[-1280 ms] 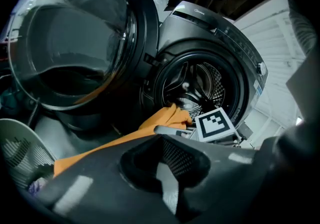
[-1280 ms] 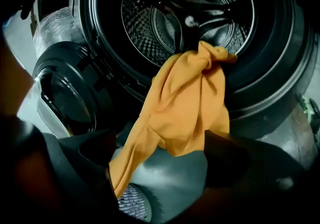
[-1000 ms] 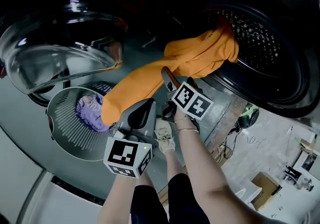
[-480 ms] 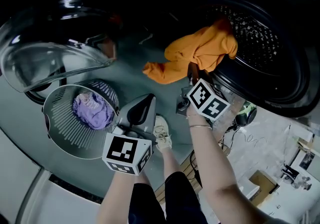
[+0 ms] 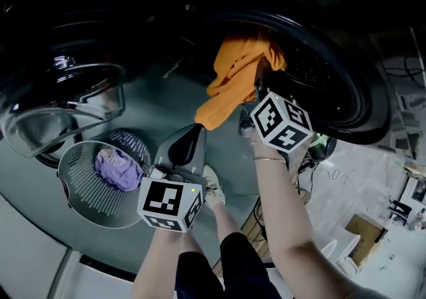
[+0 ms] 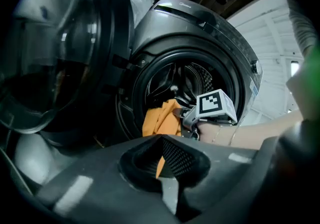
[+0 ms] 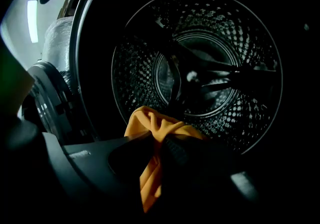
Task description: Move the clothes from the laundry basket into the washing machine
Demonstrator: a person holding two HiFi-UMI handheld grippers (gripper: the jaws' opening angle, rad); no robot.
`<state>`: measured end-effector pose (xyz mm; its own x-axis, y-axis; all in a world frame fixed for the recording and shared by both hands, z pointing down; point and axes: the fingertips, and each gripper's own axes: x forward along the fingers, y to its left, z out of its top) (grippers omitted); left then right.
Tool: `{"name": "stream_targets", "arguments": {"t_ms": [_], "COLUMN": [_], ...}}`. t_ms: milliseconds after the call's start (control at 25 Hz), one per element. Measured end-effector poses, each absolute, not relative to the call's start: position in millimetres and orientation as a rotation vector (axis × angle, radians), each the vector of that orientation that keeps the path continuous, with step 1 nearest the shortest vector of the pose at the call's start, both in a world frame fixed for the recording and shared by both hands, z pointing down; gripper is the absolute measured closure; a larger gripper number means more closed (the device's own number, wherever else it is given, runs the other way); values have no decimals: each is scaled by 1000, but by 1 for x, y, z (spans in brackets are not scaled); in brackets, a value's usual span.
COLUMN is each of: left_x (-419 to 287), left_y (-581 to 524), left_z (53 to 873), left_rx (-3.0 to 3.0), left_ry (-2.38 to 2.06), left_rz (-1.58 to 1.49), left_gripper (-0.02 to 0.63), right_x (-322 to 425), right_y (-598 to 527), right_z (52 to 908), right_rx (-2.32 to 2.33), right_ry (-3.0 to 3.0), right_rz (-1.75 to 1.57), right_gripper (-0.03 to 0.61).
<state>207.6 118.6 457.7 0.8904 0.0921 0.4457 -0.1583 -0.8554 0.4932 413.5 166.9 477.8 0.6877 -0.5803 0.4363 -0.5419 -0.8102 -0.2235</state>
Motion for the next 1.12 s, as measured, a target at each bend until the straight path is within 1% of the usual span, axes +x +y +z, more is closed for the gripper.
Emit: {"name": "stream_targets", "arguments": {"t_ms": [280, 400, 440, 480, 520, 560, 680, 800, 1120], "left_x": [245, 249, 249, 249, 249, 249, 249, 249, 238], "left_y": [132, 136, 137, 139, 140, 140, 140, 140, 134], "left_z": [449, 449, 450, 452, 454, 456, 460, 461, 473], "left_rx": [2550, 2556, 2558, 2559, 2559, 2558, 2555, 2554, 2529], "left_ry": [36, 60, 66, 69, 70, 69, 60, 56, 17], "left_rz": [617, 626, 634, 643, 653, 662, 679, 686, 690], "left_gripper": [607, 607, 607, 607, 607, 607, 607, 607, 607], "right_x": [467, 475, 475, 474, 472, 469, 452, 424, 342], "right_y": [178, 180, 181, 182, 183, 183, 183, 178, 182], "right_z": [441, 449, 458, 468, 476, 482, 482, 483, 552], "right_rx": [-2851, -2835, -2810, -2775, -2739, -2714, -2711, -2691, -2610], "right_ry": [749, 727, 724, 722, 723, 728, 777, 872, 977], "right_rz": [-542, -585, -641, -706, -767, -811, -831, -839, -1108], "right_gripper": [523, 520, 473, 323, 191, 170, 141, 136, 121]}}
